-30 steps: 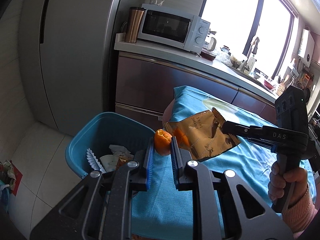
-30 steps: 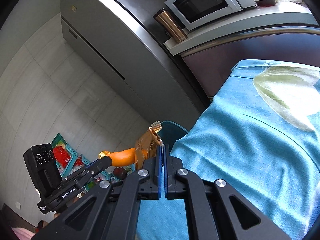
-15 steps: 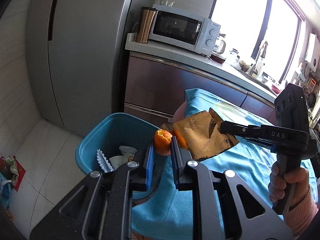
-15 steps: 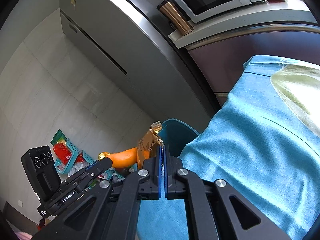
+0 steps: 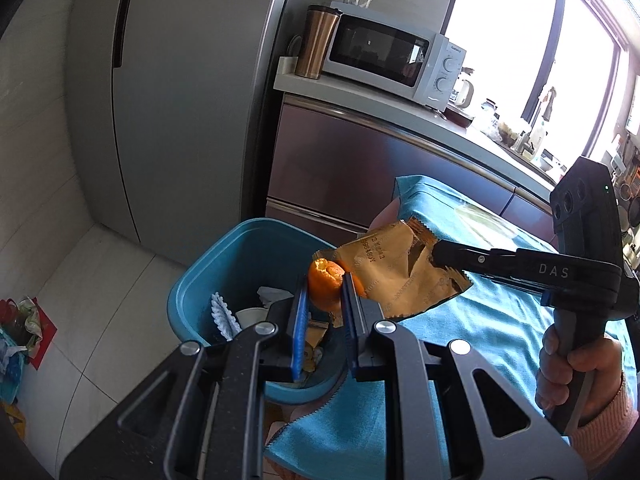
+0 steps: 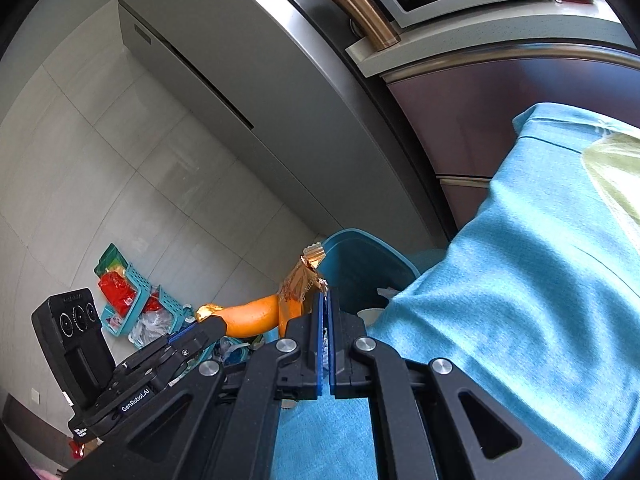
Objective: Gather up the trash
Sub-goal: 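Carry the orange peel and gold wrapper to the teal bin with both tools, then open both tools over the bin to drop the peel and wrapper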
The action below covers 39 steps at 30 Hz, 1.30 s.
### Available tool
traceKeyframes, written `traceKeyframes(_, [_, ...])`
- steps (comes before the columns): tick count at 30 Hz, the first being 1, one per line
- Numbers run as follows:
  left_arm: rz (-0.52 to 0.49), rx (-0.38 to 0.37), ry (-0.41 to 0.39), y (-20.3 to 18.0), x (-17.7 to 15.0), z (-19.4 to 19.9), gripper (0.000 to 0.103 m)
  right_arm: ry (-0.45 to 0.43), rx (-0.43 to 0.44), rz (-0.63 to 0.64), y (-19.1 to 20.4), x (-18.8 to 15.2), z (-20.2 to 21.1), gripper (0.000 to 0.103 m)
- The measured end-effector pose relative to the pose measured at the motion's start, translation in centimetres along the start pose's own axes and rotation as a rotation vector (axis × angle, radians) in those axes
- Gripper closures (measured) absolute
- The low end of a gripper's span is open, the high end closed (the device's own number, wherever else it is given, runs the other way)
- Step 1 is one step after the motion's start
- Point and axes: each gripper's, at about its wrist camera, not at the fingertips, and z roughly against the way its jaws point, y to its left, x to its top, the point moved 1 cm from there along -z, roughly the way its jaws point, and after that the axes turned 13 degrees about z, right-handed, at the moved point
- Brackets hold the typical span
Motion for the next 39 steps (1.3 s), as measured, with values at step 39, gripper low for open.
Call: traceKeyframes(39, [0.064,0.069,0.075,2.3,-0.6,-5.8,0.086,0.144,-0.052,0.034,0.1,0.2,-7.0,0.102])
